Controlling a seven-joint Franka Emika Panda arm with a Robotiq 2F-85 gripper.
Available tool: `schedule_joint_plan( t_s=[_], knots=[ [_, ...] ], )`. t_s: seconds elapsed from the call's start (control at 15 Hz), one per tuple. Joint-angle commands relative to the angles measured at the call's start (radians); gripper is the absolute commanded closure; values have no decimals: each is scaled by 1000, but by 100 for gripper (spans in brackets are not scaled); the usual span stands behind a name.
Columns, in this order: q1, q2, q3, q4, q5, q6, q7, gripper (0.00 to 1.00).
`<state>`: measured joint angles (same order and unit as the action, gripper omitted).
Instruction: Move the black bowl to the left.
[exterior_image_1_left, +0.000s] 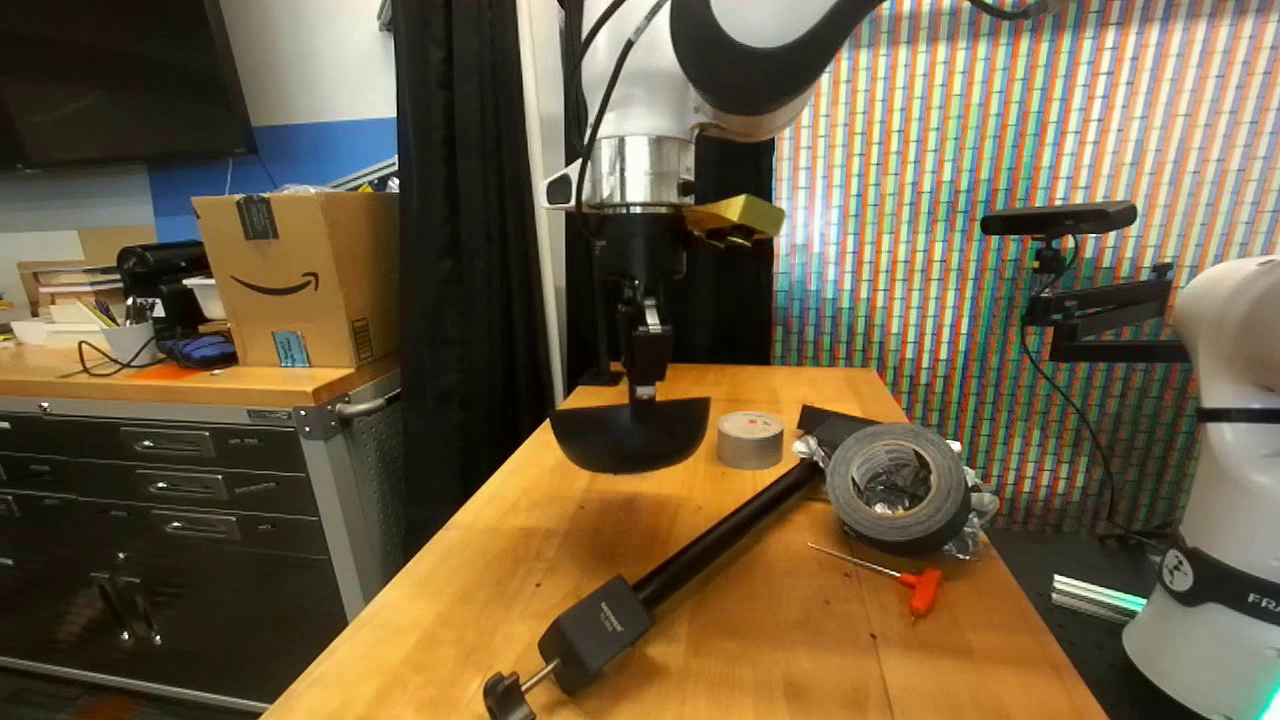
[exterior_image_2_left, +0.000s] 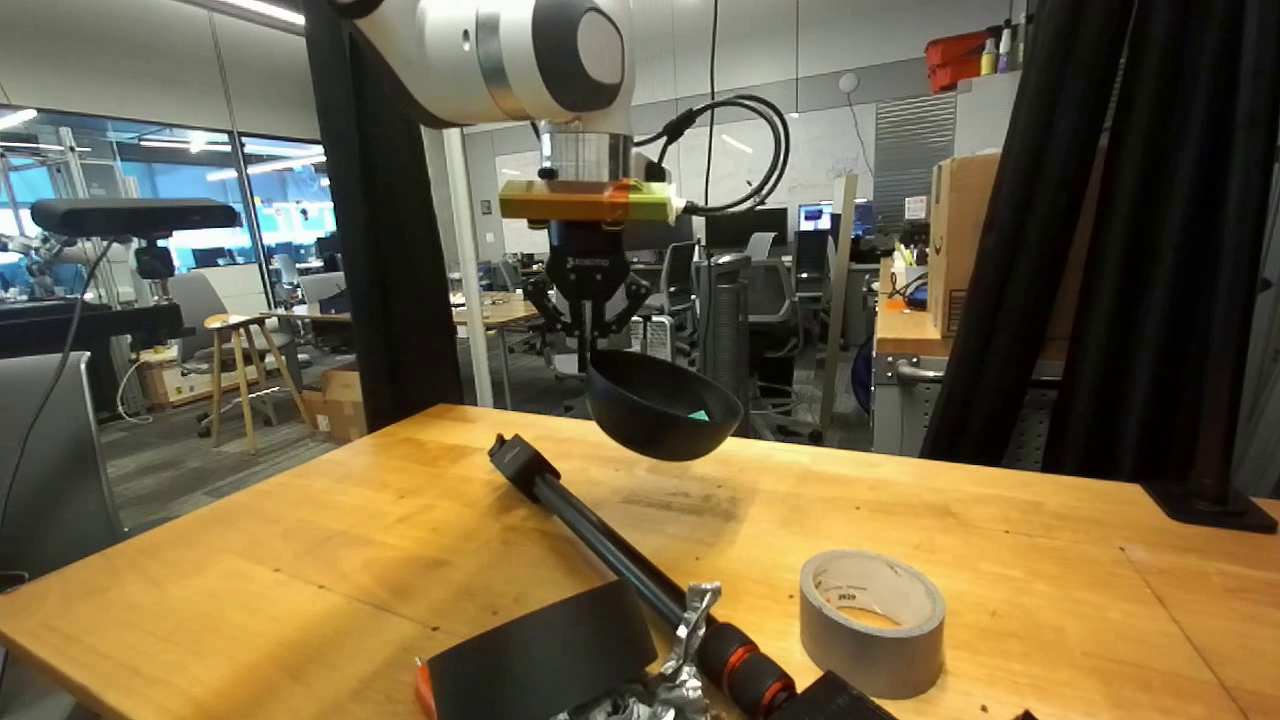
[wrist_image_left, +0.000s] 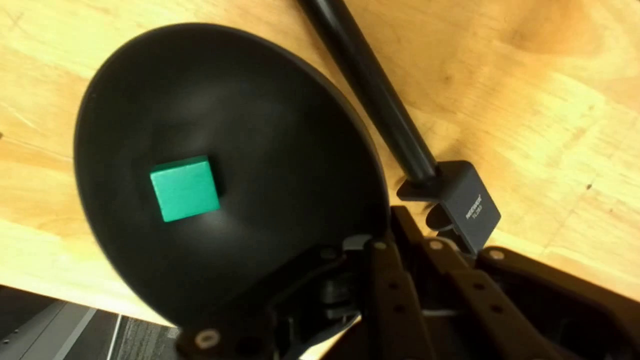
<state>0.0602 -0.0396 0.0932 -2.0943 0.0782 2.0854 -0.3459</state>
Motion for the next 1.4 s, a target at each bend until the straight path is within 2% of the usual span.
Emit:
schedule_joint_plan(
  t_s=[0.0,0.27,0.53,1.33],
  knots=[
    [34,-120,20,-160,-91,85,90,93],
    [48,-155,42,-267,-235,161,172,92],
    [64,-141,72,-308,-328,188,256,92],
    [115,-73,152,-287,-504,216,419,92]
  ],
)
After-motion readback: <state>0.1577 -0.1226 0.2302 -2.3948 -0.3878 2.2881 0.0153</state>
